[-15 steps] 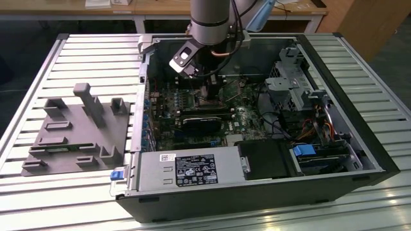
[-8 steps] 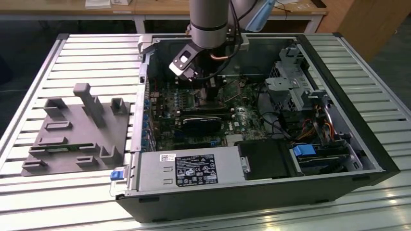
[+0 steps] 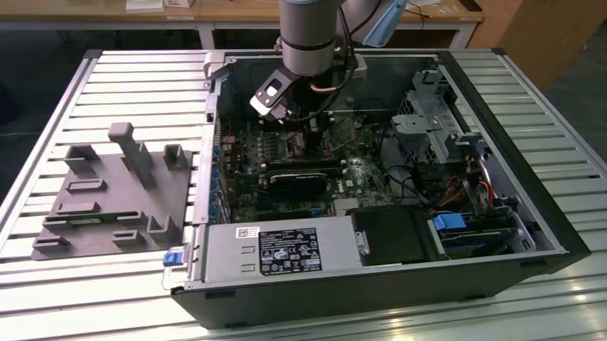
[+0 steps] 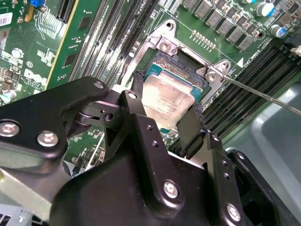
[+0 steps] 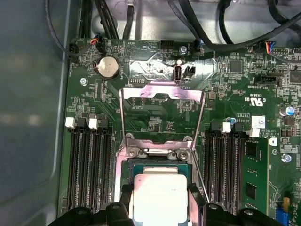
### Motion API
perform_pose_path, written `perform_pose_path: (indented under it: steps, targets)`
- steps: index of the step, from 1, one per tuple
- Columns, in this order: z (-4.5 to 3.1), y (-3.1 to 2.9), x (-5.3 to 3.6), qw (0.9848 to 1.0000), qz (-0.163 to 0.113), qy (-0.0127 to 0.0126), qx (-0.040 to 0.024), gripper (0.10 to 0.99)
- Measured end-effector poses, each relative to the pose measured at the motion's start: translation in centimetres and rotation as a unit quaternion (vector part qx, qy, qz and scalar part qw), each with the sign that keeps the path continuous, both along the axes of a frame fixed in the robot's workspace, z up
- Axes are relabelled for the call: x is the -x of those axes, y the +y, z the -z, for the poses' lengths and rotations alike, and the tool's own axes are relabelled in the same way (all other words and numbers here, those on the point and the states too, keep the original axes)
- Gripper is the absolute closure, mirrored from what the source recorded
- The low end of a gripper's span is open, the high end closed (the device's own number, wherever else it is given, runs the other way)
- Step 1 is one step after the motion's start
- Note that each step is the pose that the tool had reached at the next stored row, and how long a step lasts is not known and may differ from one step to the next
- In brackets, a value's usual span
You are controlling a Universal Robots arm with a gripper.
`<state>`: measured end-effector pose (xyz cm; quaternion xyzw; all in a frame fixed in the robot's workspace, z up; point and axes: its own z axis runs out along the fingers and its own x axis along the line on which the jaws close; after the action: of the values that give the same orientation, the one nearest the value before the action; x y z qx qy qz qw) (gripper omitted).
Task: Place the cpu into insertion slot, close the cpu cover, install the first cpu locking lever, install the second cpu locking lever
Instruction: 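Place the cpu into insertion slot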
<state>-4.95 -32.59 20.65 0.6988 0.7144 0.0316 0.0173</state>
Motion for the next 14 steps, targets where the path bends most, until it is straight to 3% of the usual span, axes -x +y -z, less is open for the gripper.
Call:
perform_pose_path:
  steps: [14]
  targets:
    - [0.87, 0.03, 0.08, 0.9999, 0.013, -0.0001, -0.0003, 0.545]
